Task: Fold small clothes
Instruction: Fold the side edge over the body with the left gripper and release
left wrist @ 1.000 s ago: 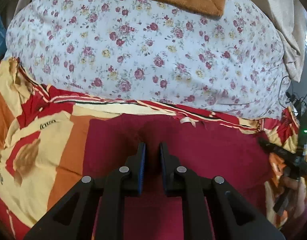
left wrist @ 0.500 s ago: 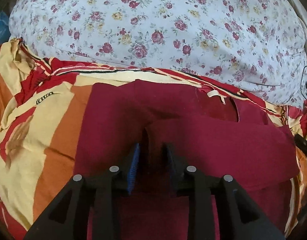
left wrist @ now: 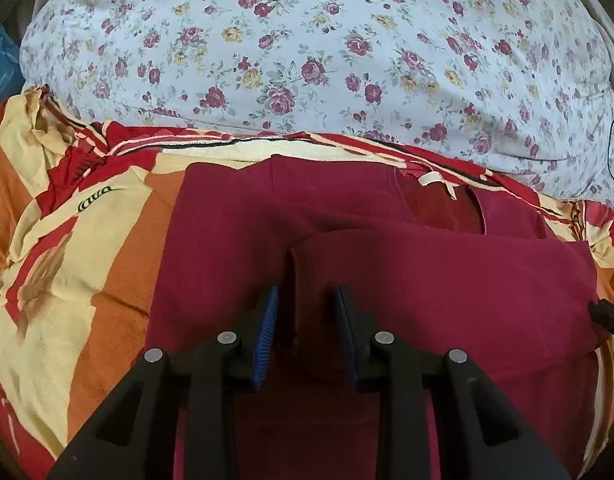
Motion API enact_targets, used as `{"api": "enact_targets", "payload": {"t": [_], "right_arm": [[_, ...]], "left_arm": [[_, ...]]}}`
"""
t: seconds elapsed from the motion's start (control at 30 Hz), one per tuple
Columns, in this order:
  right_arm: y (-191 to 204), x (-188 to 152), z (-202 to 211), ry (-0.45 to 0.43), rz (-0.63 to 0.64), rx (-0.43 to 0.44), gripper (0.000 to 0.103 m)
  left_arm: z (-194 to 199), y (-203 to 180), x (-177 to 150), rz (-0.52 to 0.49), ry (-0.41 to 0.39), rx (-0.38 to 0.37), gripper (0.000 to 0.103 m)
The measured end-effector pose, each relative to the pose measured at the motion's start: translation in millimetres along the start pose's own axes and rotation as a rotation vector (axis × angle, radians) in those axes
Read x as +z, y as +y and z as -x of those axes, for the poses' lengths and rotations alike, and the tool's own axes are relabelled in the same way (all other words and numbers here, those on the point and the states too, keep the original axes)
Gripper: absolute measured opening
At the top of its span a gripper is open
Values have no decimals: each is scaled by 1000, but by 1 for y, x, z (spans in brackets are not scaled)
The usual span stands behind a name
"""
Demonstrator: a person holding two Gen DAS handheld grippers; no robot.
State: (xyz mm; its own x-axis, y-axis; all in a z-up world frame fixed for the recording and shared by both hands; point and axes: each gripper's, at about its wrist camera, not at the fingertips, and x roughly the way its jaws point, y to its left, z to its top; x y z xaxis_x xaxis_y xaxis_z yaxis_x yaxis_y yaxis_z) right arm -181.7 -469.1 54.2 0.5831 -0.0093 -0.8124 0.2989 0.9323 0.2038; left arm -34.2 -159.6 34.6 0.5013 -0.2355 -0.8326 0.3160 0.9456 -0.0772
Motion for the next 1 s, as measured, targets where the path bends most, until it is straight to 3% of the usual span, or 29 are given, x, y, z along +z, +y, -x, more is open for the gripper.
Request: {"api": "enact_targets", "payload": {"t": [0.27,0.43,0.6,0.83,0.9,1.0], "right_arm": [[2,-13,-2,34,34,-80,41],[4,-19,13,22,26,-51,43],[2,-29,25,11,8,-33,50],[1,-37,29,7,-15,-25,54],[1,-36,28,2,-18,-32,54],[1,-35,23,-7,-13,-53,54]], "left_arm": [[5,-3,-6,-29,-7,14,22],[18,1,-15,-15,4,-6,26],[29,1,-25,-15,0,-25,37],[38,-3,-45,-65,0,4,47],[38,-5,-51,-78,10,-3,60],[33,-10,-59,-92,38,14,69]]}}
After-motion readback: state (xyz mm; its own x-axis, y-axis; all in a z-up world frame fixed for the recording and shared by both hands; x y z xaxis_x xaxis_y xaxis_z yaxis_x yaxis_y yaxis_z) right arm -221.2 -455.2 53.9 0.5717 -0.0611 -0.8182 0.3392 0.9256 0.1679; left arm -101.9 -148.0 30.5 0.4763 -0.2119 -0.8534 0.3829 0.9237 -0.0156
